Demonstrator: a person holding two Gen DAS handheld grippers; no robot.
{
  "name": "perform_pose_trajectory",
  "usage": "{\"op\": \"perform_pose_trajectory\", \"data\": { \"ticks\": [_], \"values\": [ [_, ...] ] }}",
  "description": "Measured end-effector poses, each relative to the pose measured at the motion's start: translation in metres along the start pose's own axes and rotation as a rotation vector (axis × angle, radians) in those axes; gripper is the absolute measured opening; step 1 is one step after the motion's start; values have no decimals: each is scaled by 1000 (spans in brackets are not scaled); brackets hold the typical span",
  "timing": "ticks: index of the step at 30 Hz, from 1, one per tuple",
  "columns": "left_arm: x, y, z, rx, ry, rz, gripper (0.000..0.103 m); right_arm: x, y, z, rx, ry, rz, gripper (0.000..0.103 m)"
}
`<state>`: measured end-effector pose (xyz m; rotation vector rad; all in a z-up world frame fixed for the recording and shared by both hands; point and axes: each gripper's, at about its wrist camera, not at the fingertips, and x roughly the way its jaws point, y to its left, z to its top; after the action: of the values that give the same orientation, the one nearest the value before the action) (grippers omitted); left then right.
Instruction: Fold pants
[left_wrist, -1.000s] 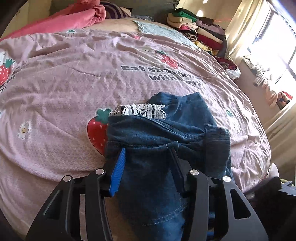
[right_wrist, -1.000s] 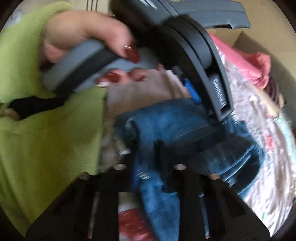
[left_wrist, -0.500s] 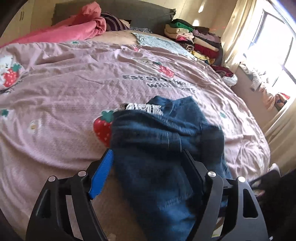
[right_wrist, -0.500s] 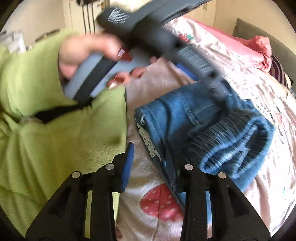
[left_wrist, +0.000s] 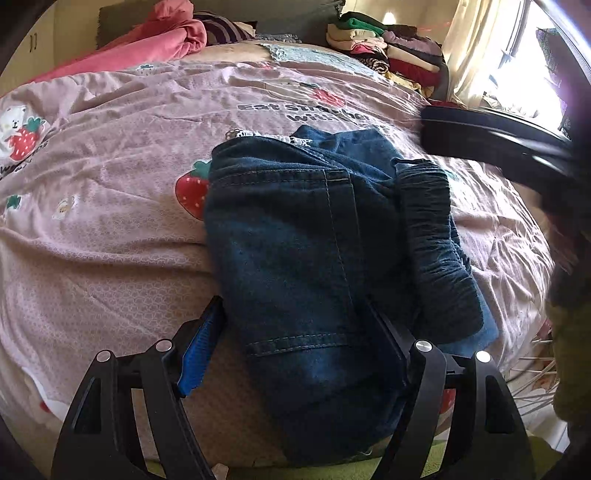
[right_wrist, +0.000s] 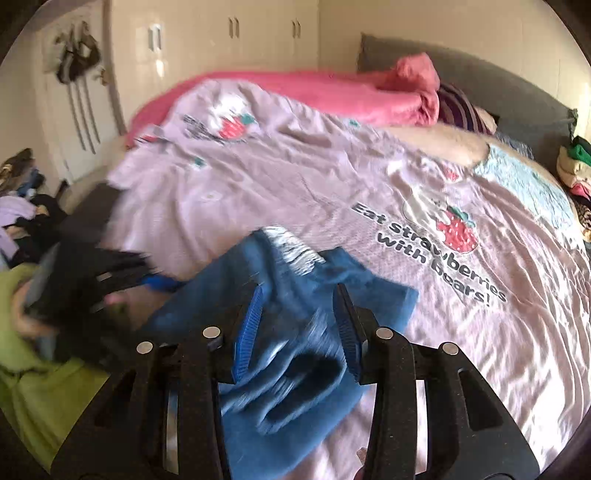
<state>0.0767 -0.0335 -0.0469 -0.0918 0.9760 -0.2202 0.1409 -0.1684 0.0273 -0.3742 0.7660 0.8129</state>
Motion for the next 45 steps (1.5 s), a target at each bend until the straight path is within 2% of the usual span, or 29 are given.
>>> {"op": "perform_pose_trajectory", "data": {
  "ticks": [4, 6, 7, 10, 13, 15, 17, 18, 20, 24, 27, 28, 35, 45],
  "values": [
    [-1, -2, -2, 1, -1, 0, 74, 58, 5, 8, -54, 103, 6, 32],
    [0, 0, -2, -2, 1, -5, 74, 75, 8, -1, -82, 172, -70, 25],
    [1, -1, -2, -2, 2, -8, 74, 79, 8, -5, -77, 184, -104, 25],
    [0, -1, -3, -6, 2, -14, 74, 83, -3, -9, 15, 184, -78, 26],
    [1, 0, -4, -16, 5, -22, 75, 83, -5, -11, 35, 175, -85, 27],
    [-2, 0, -4, -16, 3, -19, 75, 72, -1, -9, 36, 146, -87, 28],
    [-6, -1, -5, -23, 1, -30, 86, 60, -4, -4, 56, 101, -68, 31],
    [-7, -1, -5, -25, 3, -36, 87, 44, -4, -4, 77, 59, -56, 38],
    [-10, -3, -6, -19, -2, -34, 87, 29, -7, -2, 98, 17, -56, 42],
    [-21, -7, -2, -10, -31, -32, 87, -8, -9, -11, 140, -58, -81, 62],
    [-29, -11, -1, 0, -49, -31, 88, -23, -10, -20, 158, -78, -97, 66],
    [-32, -12, 0, 3, -55, -31, 88, -27, -11, -24, 169, -83, -100, 71],
    [-42, -14, 4, 7, -85, -17, 92, -38, -16, -52, 232, -75, -118, 74],
    [-31, -3, 5, -25, -79, 16, 92, -21, -28, -77, 307, -9, -94, 74]
  ]
}}
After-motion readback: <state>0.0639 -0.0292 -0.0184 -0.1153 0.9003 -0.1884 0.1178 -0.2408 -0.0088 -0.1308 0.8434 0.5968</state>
